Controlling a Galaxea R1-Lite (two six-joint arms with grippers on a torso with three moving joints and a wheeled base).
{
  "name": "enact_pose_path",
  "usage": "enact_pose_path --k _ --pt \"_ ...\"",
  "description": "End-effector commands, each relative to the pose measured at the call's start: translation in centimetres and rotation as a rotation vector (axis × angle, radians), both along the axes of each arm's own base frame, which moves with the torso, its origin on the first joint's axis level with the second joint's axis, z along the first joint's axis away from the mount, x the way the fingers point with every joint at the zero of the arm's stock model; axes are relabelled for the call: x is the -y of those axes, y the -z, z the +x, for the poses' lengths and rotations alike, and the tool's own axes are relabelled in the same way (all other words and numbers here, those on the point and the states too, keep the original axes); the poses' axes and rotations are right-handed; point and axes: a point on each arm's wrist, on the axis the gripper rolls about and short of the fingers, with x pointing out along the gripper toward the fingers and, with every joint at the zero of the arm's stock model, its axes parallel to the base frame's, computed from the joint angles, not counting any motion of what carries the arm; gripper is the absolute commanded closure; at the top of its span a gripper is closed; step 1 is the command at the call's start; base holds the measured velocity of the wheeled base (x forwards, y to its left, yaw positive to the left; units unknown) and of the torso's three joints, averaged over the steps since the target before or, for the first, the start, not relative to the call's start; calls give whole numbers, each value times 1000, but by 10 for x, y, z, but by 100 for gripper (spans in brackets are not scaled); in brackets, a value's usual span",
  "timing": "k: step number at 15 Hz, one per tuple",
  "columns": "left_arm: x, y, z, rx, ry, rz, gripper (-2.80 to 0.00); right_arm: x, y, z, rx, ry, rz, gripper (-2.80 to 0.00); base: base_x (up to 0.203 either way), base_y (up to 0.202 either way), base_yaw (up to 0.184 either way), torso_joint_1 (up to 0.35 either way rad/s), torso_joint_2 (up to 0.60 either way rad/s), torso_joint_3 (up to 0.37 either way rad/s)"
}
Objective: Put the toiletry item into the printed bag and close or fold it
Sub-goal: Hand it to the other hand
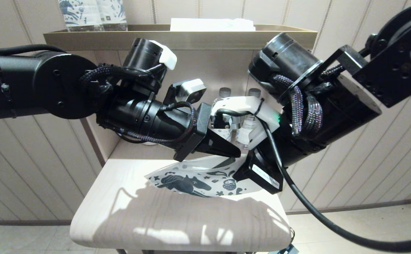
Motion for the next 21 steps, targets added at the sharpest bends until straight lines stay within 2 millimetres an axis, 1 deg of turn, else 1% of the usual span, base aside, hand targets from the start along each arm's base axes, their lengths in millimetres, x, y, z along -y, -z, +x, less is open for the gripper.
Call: enact_pose_path --k 1,5,9,14,15,19,21 --pt "4 6 2 -20 6 12 0 3 -3 2 11 9 11 0 0 0 0 0 0 0" --pt "4 7 3 -15 0 16 0 4 -3 2 15 12 15 0 0 0 0 0 0 0" --pt "3 3 5 -2 -12 7 0 3 -3 2 15 8 14 0 0 0 0 0 0 0" --pt "-15 -8 21 23 -80 -19 0 3 -3 1 14 6 13 0 0 0 0 0 0 0" --pt "-21 -12 26 31 -98 -31 0 3 -3 1 14 6 13 0 0 0 0 0 0 0" --pt "-39 -30 29 80 -145 -66 0 6 -4 0 11 10 13 0 0 0 0 0 0 0" --pt "-49 -37 35 100 -178 -78 0 8 -5 -1 9 14 12 0 0 0 0 0 0 0"
